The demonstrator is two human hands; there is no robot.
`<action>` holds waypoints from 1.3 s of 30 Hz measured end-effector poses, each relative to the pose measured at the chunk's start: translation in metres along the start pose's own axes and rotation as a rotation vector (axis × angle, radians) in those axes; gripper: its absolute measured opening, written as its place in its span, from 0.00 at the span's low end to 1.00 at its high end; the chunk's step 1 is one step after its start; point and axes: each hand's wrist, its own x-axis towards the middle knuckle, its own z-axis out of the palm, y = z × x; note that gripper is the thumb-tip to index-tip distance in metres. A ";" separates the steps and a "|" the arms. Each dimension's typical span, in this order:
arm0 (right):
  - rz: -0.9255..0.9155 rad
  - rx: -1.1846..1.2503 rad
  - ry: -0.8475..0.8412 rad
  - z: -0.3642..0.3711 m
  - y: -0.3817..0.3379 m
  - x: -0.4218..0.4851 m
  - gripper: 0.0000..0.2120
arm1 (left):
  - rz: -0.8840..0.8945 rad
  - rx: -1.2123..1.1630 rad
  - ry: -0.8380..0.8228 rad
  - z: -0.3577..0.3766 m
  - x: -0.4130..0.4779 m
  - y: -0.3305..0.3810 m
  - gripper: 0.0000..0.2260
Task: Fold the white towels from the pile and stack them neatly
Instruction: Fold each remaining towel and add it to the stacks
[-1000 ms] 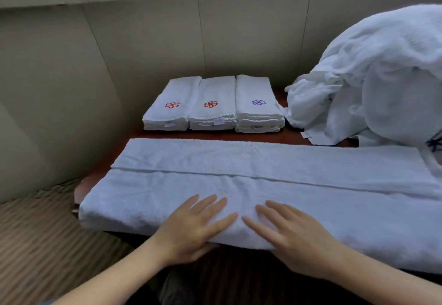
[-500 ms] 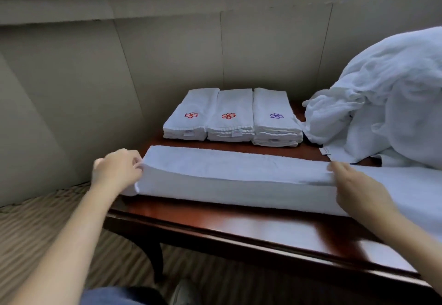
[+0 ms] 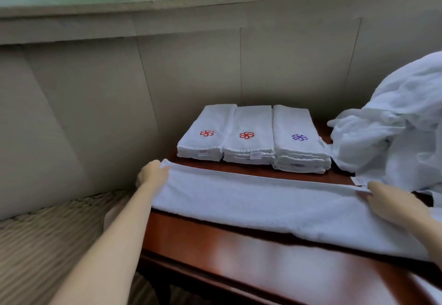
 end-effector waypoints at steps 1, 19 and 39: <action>0.007 -0.018 -0.017 0.001 -0.002 0.004 0.15 | -0.001 0.039 0.028 0.002 0.002 0.000 0.17; 0.098 0.073 0.076 -0.009 -0.009 -0.033 0.08 | 0.681 0.238 -0.321 0.106 -0.148 0.173 0.16; 0.523 0.469 0.128 -0.050 0.153 -0.083 0.09 | 0.954 0.273 -0.430 0.121 -0.179 0.181 0.22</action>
